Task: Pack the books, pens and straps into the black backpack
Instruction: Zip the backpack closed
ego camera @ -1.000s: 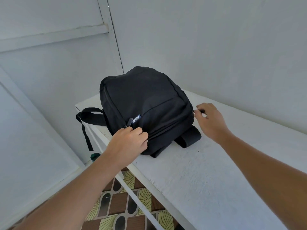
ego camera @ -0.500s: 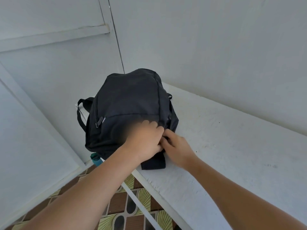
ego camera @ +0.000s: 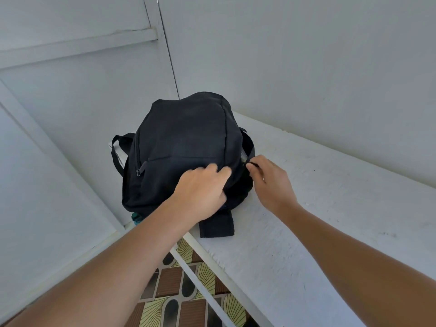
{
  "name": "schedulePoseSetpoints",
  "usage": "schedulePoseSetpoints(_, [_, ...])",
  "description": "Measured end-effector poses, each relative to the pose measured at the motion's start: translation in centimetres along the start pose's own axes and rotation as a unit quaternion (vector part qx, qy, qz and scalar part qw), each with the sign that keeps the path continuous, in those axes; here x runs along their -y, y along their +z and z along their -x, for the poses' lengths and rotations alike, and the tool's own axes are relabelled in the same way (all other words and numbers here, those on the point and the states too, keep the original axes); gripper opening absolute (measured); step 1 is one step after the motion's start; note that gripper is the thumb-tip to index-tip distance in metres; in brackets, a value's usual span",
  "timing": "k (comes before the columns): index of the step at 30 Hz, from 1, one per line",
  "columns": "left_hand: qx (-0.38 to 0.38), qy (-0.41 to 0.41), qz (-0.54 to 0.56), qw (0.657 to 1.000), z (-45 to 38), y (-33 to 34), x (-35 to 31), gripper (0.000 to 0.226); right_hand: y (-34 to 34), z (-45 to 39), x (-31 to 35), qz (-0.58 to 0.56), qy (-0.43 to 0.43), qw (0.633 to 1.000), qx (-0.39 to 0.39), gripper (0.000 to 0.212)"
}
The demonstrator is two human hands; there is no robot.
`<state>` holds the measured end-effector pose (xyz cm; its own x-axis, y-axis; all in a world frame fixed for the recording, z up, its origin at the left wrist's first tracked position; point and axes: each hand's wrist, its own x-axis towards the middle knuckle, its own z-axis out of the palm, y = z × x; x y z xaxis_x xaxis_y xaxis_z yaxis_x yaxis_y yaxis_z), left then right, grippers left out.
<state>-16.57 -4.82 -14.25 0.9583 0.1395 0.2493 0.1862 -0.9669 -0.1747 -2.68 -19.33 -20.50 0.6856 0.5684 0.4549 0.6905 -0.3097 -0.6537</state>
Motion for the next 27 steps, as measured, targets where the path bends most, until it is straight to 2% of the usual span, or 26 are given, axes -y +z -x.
schedulePoseSetpoints(2, [-0.051, 0.009, -0.013, 0.999, -1.1, -0.1, -0.7, 0.040, 0.1, -0.3, 0.2, -0.003, -0.023, 1.000, -0.015, 0.017])
schedulePoseSetpoints(3, [-0.042, -0.007, -0.021, 0.999, -1.8, 0.2, -0.9, 0.044, 0.1, -0.4, 0.0, 0.008, -0.036, 0.999, -0.017, 0.017])
schedulePoseSetpoints(4, [-0.027, -0.022, -0.026, 0.999, -2.4, 0.6, -1.0, 0.041, -0.1, -0.5, -0.2, 0.025, -0.047, 0.998, -0.017, 0.018])
schedulePoseSetpoints(6, [-0.039, -0.024, -0.027, 0.999, -2.8, 1.6, -1.3, 0.019, -0.5, -1.0, -0.3, 0.049, -0.045, 0.998, -0.013, 0.019])
schedulePoseSetpoints(10, [-0.056, -0.003, -0.008, 0.998, -1.9, 1.7, -1.9, 0.030, -1.0, -3.8, -0.6, 0.060, 0.043, 0.997, 0.012, 0.018])
schedulePoseSetpoints(14, [-0.057, 0.027, -0.011, 0.998, -0.9, 1.3, -2.2, 0.028, 0.0, -8.0, -0.8, 0.032, 0.129, 0.991, 0.002, 0.017])
schedulePoseSetpoints(17, [-0.029, 0.037, -0.012, 0.999, -0.8, 0.5, -3.0, 0.020, 1.2, -12.3, -0.7, -0.036, 0.216, 0.975, -0.034, 0.014])
schedulePoseSetpoints(20, [0.014, 0.038, 0.021, 0.999, -0.9, -0.3, -2.8, 0.009, 2.2, -14.9, -0.2, -0.094, 0.272, 0.955, -0.067, 0.014])
schedulePoseSetpoints(24, [0.005, 0.036, 0.135, 0.990, -0.1, -1.5, -1.3, 0.022, 3.2, -14.3, -0.2, -0.126, 0.301, 0.943, -0.071, 0.018])
schedulePoseSetpoints(26, [-0.040, -0.001, 0.220, 0.975, 0.8, -2.4, 0.2, 0.026, 3.1, -13.2, 0.0, -0.161, 0.321, 0.931, -0.067, 0.034])
schedulePoseSetpoints(27, [-0.092, -0.029, 0.237, 0.967, 1.2, -2.9, 1.3, 0.025, 3.1, -12.7, -0.1, -0.180, 0.333, 0.923, -0.064, 0.041])
